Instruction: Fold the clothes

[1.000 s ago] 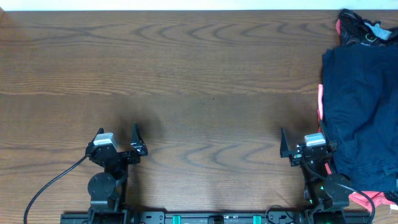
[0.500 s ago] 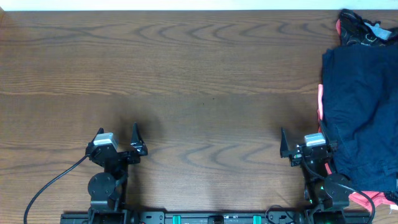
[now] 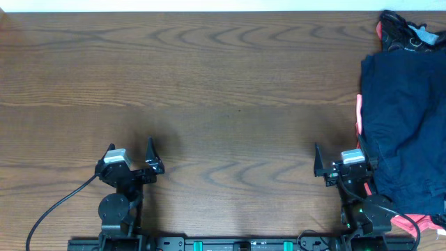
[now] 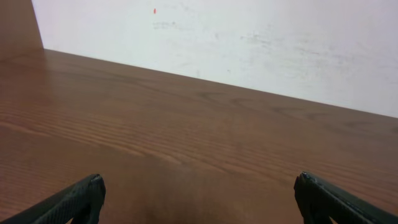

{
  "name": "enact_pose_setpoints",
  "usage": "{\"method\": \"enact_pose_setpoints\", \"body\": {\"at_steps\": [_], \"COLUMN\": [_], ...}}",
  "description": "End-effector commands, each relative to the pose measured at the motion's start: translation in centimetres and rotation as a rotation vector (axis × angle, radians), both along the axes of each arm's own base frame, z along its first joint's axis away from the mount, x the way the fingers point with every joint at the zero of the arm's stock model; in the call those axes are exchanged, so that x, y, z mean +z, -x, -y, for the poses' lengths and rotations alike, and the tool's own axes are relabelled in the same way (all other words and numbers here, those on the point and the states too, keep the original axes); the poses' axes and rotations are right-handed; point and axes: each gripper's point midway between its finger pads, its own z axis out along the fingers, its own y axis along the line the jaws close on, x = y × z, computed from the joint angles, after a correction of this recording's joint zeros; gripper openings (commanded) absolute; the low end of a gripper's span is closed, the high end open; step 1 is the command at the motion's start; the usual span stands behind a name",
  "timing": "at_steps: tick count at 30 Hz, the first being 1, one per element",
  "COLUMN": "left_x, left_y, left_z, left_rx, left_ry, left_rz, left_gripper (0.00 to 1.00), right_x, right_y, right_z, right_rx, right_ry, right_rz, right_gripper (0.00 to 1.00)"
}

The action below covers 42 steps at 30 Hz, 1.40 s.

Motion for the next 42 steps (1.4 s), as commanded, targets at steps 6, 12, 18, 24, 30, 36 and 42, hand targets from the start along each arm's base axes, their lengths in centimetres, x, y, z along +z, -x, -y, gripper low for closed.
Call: {"method": "enact_pose_setpoints", "body": {"at_steps": [6, 12, 18, 24, 30, 36, 42], "left_x": [0.2, 3.1, 5.0, 5.1, 3.8, 0.9, -0.7], "left_y": [-0.3, 0.1, -0.7, -2.9, -4.2, -5.2, -5.4], "left_z": [0.3, 0.3, 0.3, 0.4, 0.4, 0.4, 0.4], "left_rx": [-0.014, -0.014, -0.011, -0.005, 0.001, 0.004, 0.006], "left_ry": [0.044, 0.043, 0.039, 0.032, 0.026, 0.023, 0.021], "left_rz": [0.040, 0.047, -0.107, -0.395, -0.656, -0.792, -0.849], "left_gripper": [0.98, 0.98, 0.98, 0.98, 0.98, 0.98, 0.98], "right_x": [0.8, 3.5, 5.7, 5.5, 2.9, -0.4, -6.1], "right_y": [0.1, 0.3, -0.5, -3.6, -7.5, -13.0, -14.0], "right_z": [-0.7, 0.6, 2.0, 2.7, 5.6, 8.0, 13.1], "right_rx": [0.031, -0.047, -0.141, -0.203, -0.318, -0.392, -0.622], "right_ry": [-0.142, -0.177, -0.154, -0.111, -0.094, -0.072, -0.039], "right_rz": [0.008, 0.029, -0.100, -0.391, -0.756, -0.828, -0.911], "right_gripper": [0.99, 0.99, 0.99, 0.99, 0.99, 0.93, 0.68]}}
